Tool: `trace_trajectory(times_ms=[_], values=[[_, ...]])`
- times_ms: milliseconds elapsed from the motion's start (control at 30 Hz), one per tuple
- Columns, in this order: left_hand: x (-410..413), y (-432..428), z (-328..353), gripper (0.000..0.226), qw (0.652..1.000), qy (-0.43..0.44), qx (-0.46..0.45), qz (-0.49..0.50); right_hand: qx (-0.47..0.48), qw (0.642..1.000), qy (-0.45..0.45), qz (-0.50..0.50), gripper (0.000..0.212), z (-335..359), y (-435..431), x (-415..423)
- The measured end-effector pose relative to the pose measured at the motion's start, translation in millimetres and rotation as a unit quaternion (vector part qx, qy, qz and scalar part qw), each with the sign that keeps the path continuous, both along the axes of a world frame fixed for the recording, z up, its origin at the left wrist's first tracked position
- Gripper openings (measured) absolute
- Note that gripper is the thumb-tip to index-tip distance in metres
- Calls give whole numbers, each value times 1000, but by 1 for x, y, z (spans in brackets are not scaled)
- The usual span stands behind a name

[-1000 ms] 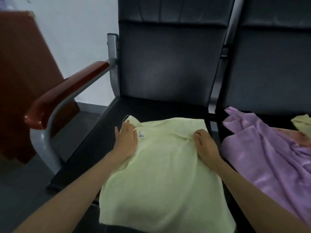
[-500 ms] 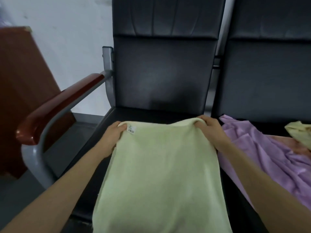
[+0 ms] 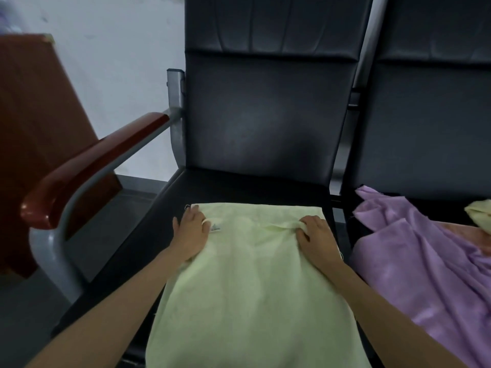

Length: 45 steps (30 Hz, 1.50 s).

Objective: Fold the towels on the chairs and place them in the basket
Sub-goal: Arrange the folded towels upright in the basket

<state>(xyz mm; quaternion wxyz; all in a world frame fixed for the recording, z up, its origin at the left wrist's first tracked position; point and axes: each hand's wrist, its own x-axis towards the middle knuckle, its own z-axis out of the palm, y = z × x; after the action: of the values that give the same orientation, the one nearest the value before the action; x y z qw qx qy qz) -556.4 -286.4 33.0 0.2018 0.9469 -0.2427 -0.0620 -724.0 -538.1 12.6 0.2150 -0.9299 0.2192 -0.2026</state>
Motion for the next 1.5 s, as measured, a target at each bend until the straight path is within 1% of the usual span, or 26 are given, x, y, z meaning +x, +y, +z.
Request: trace_trajectory(times_ms=[67, 100, 133, 167, 233, 300, 367, 433, 500, 533, 567, 633, 667, 733, 767, 833, 900, 933, 967, 1000, 1067, 1133, 1200, 1333, 1433, 1500], values=[[-6, 4, 7, 26, 994, -70, -81, 13, 27, 999, -36, -5, 17, 3, 2, -3], [-9, 5, 13, 21, 986, -88, -137, 24, 38, 998, -58, -10, 16, 6, 3, -5], [-11, 5, 21, 18, 978, -66, -194, 41, 43, 996, -78, -16, 14, 8, 4, -7], [-13, 5, 30, 16, 968, -16, -244, 58, 47, 995, -90, -19, 12, 10, 4, -9], [-12, 7, 41, 17, 941, 99, -311, 89, 51, 995, -90, -10, 12, 10, 3, -14], [-7, 9, 44, 17, 929, 151, -325, 95, 28, 998, -55, 13, 16, 7, 0, -18], [-5, 13, 45, 16, 925, 174, -323, 96, 10, 1000, -7, 25, 27, 3, -6, -18], [-3, 17, 42, 14, 917, 191, -334, 100, -8, 1000, 16, 15, 23, 7, -8, -17], [-5, 20, 44, 12, 904, 214, -355, 100, -41, 999, -3, 10, 15, 14, -7, -14], [-6, 22, 45, 12, 898, 226, -365, 98, -33, 999, -25, 3, 14, 21, -5, -14], [-8, 23, 50, 13, 890, 242, -374, 95, 5, 999, -51, -8, 11, 32, -2, -14], [-8, 23, 61, 13, 876, 273, -388, 85, 118, 986, -111, -35, 8, 56, 0, -14], [-5, 22, 67, 11, 872, 279, -393, 83, 151, 978, -136, -48, 8, 68, -4, -11], [7, 16, 76, 8, 870, 260, -407, 101, 164, 974, -142, -62, 9, 85, -17, 1], [14, 10, 76, 8, 874, 237, -409, 112, 157, 978, -120, -63, 10, 88, -24, 10], [28, -1, 64, 10, 901, 175, -375, 132, 133, 989, -34, -60, 15, 78, -35, 27], [39, -9, 40, 17, 950, 117, -262, 125, 87, 991, 93, -40, 26, 53, -41, 38], [41, -11, 28, 20, 969, 91, -201, 110, 58, 986, 151, -38, 31, 41, -41, 39], [43, -13, 18, 22, 980, 62, -158, 103, 38, 981, 184, -44, 35, 32, -40, 39], [45, -14, 13, 23, 984, 40, -139, 101, 28, 979, 195, -51, 37, 28, -39, 40], [49, -16, 11, 31, 984, 25, -138, 107, 26, 980, 191, -53, 42, 29, -40, 43], [54, -15, 13, 43, 984, 41, -135, 105, 33, 978, 200, -40, 47, 32, -43, 45], [57, -14, 14, 47, 987, 55, -115, 95, 7, 976, 217, -28, 45, 32, -43, 44], [53, -10, 20, 41, 988, 89, -100, 80, -30, 971, 232, -42, 33, 33, -38, 43], [45, -5, 22, 36, 987, 108, -93, 71, -11, 957, 282, -68, 36, 41, -36, 41], [37, -2, 21, 31, 990, 105, -74, 64, 7, 946, 320, -55, 38, 49, -32, 34]])
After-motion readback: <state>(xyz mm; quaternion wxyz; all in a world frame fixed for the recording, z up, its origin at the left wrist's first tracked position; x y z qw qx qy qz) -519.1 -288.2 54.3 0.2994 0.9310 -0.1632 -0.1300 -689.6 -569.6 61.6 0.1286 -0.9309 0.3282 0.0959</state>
